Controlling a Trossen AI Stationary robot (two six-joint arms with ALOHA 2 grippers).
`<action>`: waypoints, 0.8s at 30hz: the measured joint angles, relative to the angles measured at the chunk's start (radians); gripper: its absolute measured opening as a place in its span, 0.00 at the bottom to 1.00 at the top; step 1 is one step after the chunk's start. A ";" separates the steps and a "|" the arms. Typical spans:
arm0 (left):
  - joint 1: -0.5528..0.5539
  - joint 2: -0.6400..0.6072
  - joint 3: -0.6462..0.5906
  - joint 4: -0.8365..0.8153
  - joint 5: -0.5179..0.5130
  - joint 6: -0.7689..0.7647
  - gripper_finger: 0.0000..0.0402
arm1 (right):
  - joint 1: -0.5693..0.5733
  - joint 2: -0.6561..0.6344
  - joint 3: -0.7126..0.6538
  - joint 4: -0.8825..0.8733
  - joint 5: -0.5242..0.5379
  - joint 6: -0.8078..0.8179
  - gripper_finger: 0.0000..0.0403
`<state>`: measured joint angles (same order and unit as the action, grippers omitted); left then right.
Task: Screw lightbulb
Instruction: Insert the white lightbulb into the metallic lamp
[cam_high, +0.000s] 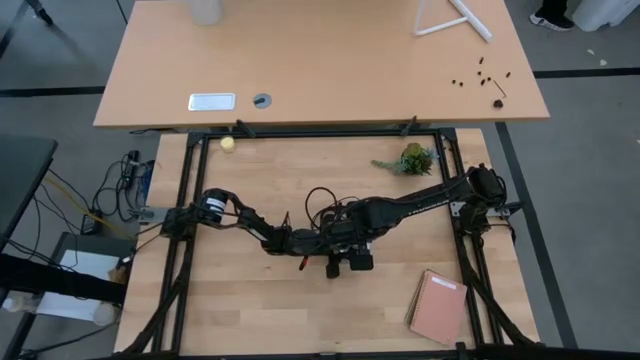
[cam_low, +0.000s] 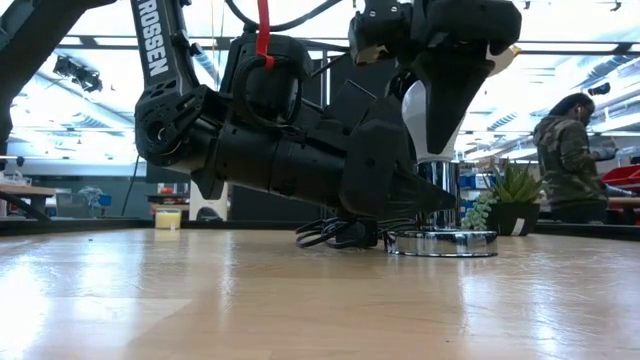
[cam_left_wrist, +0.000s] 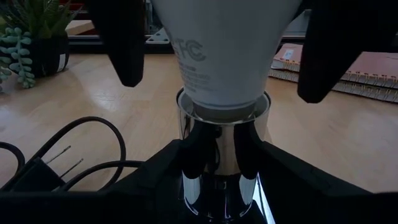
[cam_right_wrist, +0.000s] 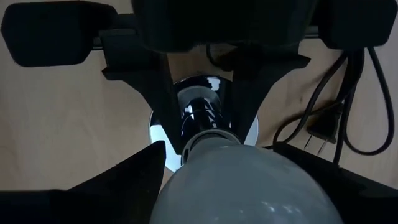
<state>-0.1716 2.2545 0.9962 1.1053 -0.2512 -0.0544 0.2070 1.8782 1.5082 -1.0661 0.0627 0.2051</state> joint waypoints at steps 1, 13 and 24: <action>0.000 0.000 0.000 0.000 0.000 0.000 0.49 | 0.000 0.000 0.000 0.000 0.000 0.007 0.76; 0.000 0.000 0.000 0.000 0.000 0.002 0.49 | -0.006 0.000 0.000 -0.021 -0.007 0.006 0.76; 0.000 0.000 0.000 0.005 0.000 -0.006 0.49 | -0.006 0.003 0.020 -0.056 0.002 -0.129 0.76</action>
<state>-0.1719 2.2547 0.9966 1.1099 -0.2517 -0.0601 0.2008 1.8810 1.5280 -1.1225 0.0649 0.0757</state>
